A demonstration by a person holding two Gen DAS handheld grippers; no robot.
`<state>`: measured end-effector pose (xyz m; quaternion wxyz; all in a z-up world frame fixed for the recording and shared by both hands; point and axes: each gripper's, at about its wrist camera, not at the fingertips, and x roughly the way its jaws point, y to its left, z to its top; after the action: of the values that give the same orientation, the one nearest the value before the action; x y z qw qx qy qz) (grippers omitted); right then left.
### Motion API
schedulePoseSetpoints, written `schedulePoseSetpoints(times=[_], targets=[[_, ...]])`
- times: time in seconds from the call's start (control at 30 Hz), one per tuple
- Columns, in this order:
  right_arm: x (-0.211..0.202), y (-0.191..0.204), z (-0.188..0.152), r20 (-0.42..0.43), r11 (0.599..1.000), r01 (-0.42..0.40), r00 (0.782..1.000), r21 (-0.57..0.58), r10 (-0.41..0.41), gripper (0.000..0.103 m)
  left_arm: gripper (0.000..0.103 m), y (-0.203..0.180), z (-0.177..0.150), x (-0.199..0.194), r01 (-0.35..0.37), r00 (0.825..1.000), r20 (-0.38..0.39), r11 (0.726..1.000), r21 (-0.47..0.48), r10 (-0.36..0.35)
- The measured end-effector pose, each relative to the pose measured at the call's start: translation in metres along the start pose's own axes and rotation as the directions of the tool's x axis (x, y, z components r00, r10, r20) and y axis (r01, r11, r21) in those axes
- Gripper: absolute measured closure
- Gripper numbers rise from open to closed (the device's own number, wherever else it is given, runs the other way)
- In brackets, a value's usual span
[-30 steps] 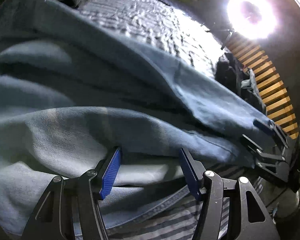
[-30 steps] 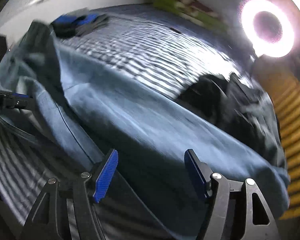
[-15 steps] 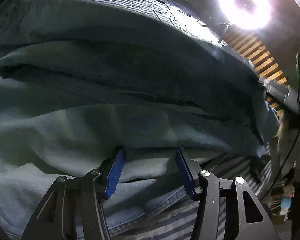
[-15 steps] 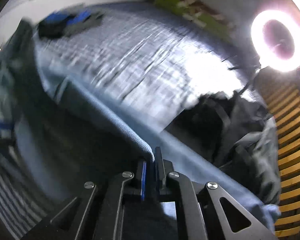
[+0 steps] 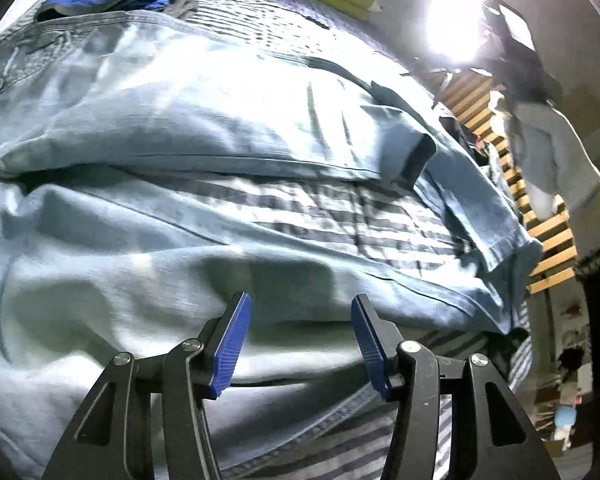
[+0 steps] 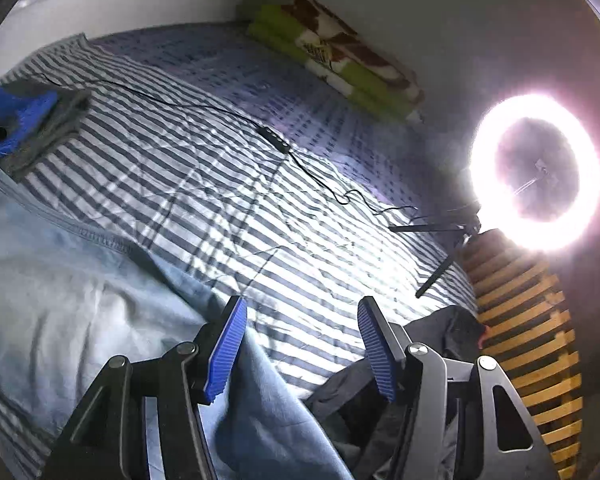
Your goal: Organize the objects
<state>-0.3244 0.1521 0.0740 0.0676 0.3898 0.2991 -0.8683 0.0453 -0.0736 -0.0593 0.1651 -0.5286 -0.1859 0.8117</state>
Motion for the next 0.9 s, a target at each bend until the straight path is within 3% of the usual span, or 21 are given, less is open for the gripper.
schedulePoseSetpoints(times=[0.13, 0.17, 0.27, 0.33, 0.5, 0.6, 0.7, 0.77, 0.8, 0.83, 0.87, 0.9], targets=[[-0.016, -0.035, -0.037, -0.005, 0.989, -0.092, 0.996, 0.119, 0.093, 0.049, 0.047, 0.01, 0.004, 0.002, 0.012, 1.0, -0.003, 1.0, -0.021, -0.012], [-0.024, -0.045, -0.054, -0.011, 0.98, -0.121, 0.992, 0.158, 0.125, 0.049, 0.047, 0.008, 0.002, 0.0, 0.011, 1.0, 0.006, 1.0, -0.019, -0.011], [-0.04, -0.07, -0.115, -0.04, 0.952, -0.161, 0.983, 0.259, 0.177, 0.036, 0.047, 0.007, 0.002, -0.009, 0.022, 0.999, 0.026, 1.0, -0.016, -0.022], [-0.042, -0.071, -0.16, -0.095, 0.944, -0.179, 0.973, 0.276, 0.212, 0.033, 0.047, 0.004, 0.001, -0.009, 0.027, 0.999, 0.029, 1.0, -0.016, -0.027], [-0.051, -0.051, -0.238, -0.185, 0.967, -0.155, 0.964, 0.203, 0.193, 0.033, 0.047, -0.002, 0.0, 0.0, 0.017, 1.0, 0.015, 1.0, -0.003, -0.017], [-0.063, -0.036, -0.259, -0.18, 0.98, -0.135, 0.971, 0.144, 0.16, 0.033, 0.047, -0.002, 0.0, 0.003, 0.004, 1.0, 0.008, 1.0, -0.003, -0.004], [-0.058, -0.02, -0.263, -0.205, 0.997, -0.064, 0.976, 0.043, 0.071, 0.033, 0.047, -0.001, 0.001, 0.002, -0.004, 1.0, 0.018, 1.0, -0.011, 0.004], [-0.055, -0.025, -0.262, -0.209, 0.997, -0.054, 0.976, 0.055, 0.064, 0.04, 0.047, 0.001, 0.003, -0.002, -0.02, 0.999, 0.034, 1.0, -0.014, 0.021], [-0.054, -0.03, -0.259, -0.209, 0.996, -0.045, 0.976, 0.073, 0.059, 0.064, 0.047, 0.003, 0.004, -0.006, -0.033, 0.998, 0.046, 0.999, -0.011, 0.033], [-0.051, -0.036, -0.253, -0.217, 0.996, -0.024, 0.975, 0.082, 0.041, 0.095, 0.047, 0.005, 0.006, -0.012, -0.052, 0.996, 0.066, 0.999, -0.009, 0.052], [-0.05, -0.041, -0.25, -0.22, 0.996, -0.011, 0.975, 0.092, 0.031, 0.103, 0.047, 0.009, 0.008, -0.017, -0.069, 0.994, 0.085, 0.998, -0.011, 0.07], [-0.049, -0.049, -0.243, -0.21, 0.994, 0.001, 0.977, 0.107, 0.021, 0.102, 0.047, 0.013, 0.01, -0.024, -0.088, 0.99, 0.107, 0.996, -0.016, 0.09]])
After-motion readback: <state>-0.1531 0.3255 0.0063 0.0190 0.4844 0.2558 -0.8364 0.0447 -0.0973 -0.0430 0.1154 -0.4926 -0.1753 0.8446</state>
